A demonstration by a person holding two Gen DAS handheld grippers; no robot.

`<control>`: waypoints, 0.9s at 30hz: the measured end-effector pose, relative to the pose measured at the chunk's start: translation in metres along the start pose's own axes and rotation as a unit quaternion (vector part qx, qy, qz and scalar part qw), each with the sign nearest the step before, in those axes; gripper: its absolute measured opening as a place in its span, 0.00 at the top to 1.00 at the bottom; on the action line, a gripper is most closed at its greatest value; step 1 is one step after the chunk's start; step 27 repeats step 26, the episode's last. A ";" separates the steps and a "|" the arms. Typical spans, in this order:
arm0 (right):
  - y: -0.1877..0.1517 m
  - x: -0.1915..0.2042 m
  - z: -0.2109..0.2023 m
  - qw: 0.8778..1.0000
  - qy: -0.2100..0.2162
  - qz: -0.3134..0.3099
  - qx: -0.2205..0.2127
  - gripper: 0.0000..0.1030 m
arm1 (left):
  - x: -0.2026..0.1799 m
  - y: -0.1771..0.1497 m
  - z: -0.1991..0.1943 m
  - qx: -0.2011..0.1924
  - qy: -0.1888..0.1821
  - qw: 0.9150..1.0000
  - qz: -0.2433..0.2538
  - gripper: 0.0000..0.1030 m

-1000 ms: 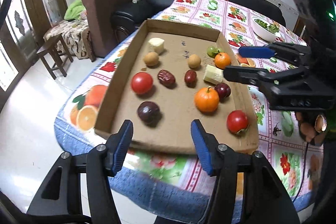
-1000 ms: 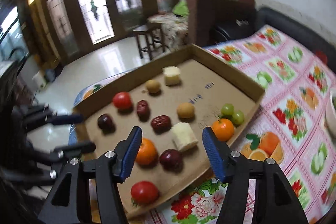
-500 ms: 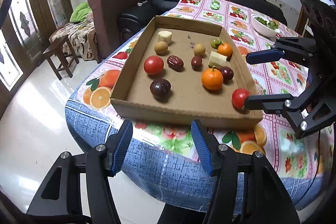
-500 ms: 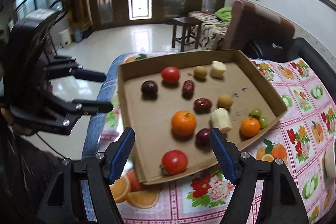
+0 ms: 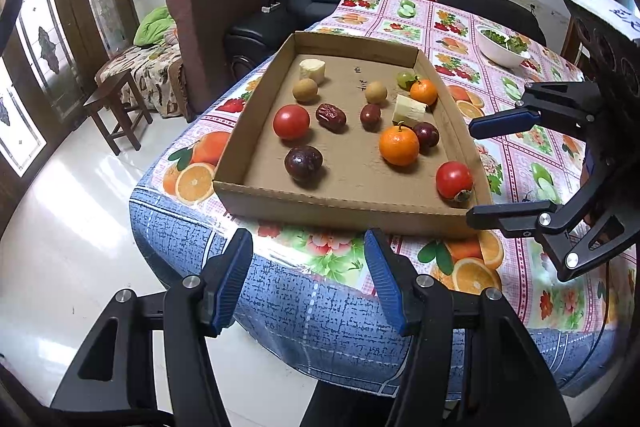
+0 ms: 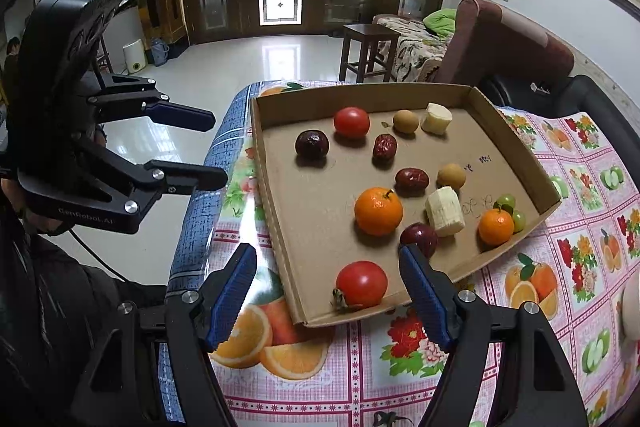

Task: Organize fruits

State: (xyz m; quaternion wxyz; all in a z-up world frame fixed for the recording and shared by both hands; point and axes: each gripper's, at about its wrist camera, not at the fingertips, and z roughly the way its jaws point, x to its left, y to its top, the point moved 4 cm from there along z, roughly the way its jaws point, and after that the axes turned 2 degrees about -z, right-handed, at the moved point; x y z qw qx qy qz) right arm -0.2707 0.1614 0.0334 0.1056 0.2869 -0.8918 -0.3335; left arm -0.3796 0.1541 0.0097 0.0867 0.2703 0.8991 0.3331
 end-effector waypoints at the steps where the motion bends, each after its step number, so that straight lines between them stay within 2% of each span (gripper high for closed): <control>1: -0.001 0.000 0.000 1.000 0.001 0.001 0.000 0.27 | 0.000 0.000 0.000 0.000 0.000 1.000 0.000 0.45; 19: -0.003 -0.001 -0.001 1.000 0.003 0.004 0.000 0.27 | 0.010 0.006 0.003 0.000 0.003 1.000 -0.018 0.45; 27: -0.007 0.000 -0.006 1.000 0.004 0.012 -0.005 0.27 | 0.005 0.009 -0.001 -0.006 0.001 1.000 -0.009 0.45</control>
